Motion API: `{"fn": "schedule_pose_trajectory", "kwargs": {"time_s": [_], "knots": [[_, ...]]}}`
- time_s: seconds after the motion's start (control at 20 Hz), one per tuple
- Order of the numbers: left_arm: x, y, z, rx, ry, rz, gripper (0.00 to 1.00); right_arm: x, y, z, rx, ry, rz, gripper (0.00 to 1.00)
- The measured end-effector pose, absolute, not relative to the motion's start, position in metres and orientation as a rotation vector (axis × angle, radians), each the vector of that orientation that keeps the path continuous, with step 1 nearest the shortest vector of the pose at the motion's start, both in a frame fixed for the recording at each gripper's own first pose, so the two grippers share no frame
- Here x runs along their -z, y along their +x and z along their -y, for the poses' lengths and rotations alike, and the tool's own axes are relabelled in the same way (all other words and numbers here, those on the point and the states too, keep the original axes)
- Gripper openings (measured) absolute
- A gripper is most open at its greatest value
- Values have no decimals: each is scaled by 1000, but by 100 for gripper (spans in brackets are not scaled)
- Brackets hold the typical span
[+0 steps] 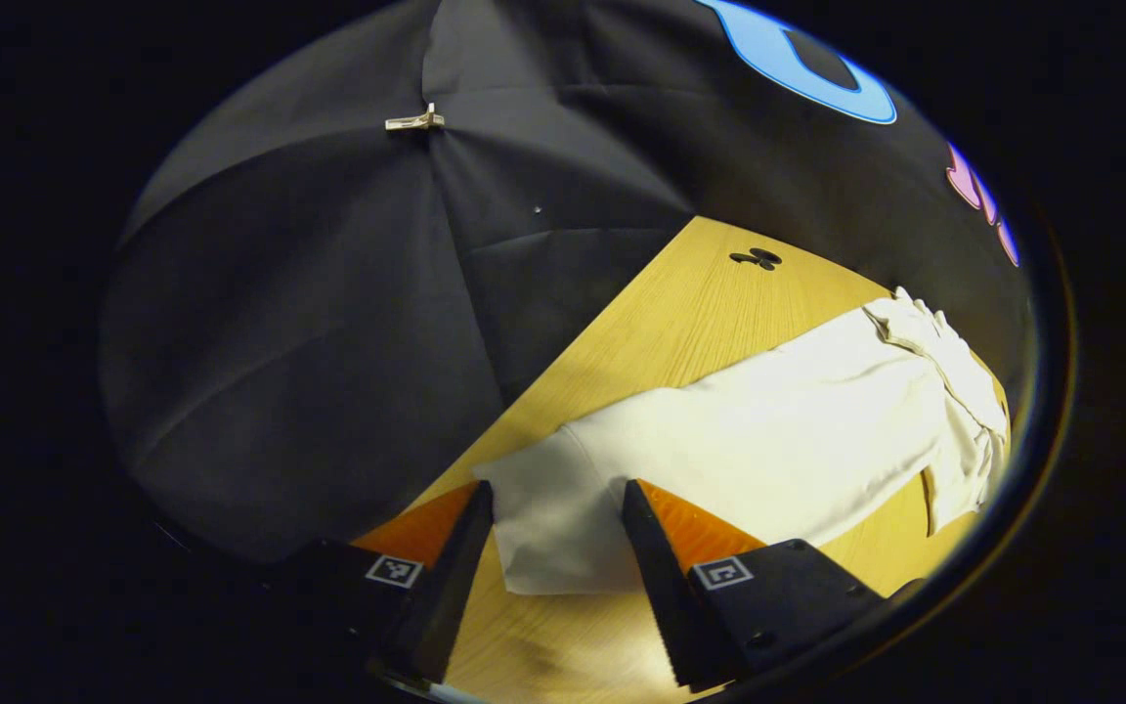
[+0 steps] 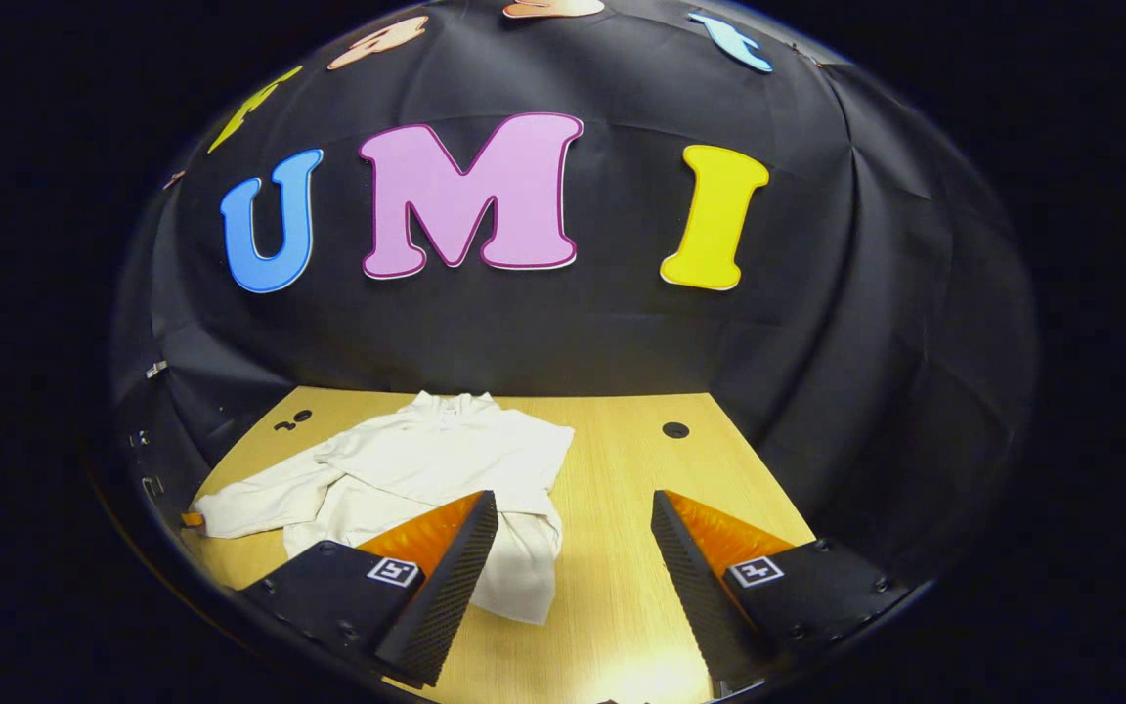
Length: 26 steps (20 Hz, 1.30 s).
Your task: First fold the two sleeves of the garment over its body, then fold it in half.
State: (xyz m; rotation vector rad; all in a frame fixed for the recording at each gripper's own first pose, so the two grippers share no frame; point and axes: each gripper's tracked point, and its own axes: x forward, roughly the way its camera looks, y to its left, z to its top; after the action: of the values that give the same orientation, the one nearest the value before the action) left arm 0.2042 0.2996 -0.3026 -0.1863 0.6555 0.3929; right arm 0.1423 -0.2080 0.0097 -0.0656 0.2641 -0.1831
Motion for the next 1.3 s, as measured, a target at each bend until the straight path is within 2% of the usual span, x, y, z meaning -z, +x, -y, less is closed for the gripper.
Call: {"fn": "schedule_pose_trajectory", "kwargs": {"time_s": [0.05, 0.25, 0.4, 0.5, 0.7, 1.3], "knots": [[304, 205, -295, -373, -184, -665, 82, -8, 137, 210, 186, -59, -262, 98], [303, 214, -279, -325, -156, -695, 38, 3, 120, 220, 195, -45, -275, 98], [301, 215, -277, -352, -184, -710, 10, 9, 114, 227, 204, -43, -276, 98], [300, 213, -275, -364, -219, -727, 6, 14, 110, 232, 209, -38, -282, 98], [290, 213, -271, -392, -221, -760, 6, 20, 112, 240, 220, -1, -286, 98], [145, 325, -203, -267, -206, -547, 6, 27, 121, 280, 277, 55, -284, 98]]}}
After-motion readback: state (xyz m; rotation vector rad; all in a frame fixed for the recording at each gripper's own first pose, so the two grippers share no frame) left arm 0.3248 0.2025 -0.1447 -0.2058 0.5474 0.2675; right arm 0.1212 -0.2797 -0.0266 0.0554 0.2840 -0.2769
